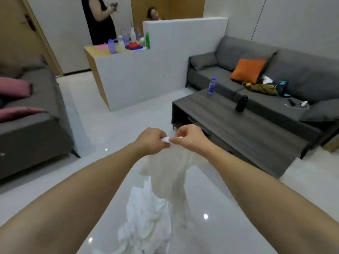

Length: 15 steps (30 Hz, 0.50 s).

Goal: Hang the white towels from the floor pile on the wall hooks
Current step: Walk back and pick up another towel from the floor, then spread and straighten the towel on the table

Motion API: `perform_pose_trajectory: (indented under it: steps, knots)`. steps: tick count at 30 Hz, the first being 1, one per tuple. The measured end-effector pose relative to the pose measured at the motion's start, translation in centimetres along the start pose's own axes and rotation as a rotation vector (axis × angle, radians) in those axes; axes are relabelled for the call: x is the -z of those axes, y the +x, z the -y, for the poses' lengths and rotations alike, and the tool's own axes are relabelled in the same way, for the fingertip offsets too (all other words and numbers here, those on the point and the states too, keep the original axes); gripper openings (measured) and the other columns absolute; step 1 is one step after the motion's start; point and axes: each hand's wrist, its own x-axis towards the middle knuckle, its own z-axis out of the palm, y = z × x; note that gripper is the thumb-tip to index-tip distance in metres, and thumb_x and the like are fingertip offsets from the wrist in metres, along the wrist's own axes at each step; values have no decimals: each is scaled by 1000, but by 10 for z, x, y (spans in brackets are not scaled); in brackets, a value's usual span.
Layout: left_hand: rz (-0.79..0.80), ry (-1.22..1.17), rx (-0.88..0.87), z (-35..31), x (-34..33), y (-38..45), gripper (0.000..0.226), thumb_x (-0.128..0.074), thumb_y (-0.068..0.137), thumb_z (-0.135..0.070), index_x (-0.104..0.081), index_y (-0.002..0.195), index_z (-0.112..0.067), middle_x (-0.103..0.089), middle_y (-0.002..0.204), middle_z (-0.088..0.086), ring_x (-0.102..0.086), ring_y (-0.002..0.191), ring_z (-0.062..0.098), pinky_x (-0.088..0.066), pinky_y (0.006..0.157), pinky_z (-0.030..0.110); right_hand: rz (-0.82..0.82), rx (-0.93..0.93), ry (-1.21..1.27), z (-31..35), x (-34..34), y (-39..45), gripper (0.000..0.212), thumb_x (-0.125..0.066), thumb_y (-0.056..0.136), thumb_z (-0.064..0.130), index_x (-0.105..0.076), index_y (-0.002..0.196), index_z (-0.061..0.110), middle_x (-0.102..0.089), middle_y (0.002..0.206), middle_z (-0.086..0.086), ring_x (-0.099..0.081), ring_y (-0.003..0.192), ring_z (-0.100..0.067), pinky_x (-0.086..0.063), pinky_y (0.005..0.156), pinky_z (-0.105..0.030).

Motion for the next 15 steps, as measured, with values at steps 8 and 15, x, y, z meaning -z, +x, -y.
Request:
perform_pose_trajectory:
  steps: [8,15]
  knots:
    - [-155,81,-168,-145,63,69,25,-76,75,-45,-63,73,-23,-60,74,-1,-55,75,17,-38,58,28,-140,68,-420,-8,182,14,23,-82,72,37,-68,69,20,-63,66,2,-62,65,-17,-48,54,-30]
    - [-227,161,-261,-206,74,139,21,-76,77,-40,-65,78,-23,-63,78,1,-56,81,21,-39,65,30,-289,29,-534,-43,285,35,23,-77,76,40,-71,76,18,-66,77,-5,-62,76,-23,-47,62,-32]
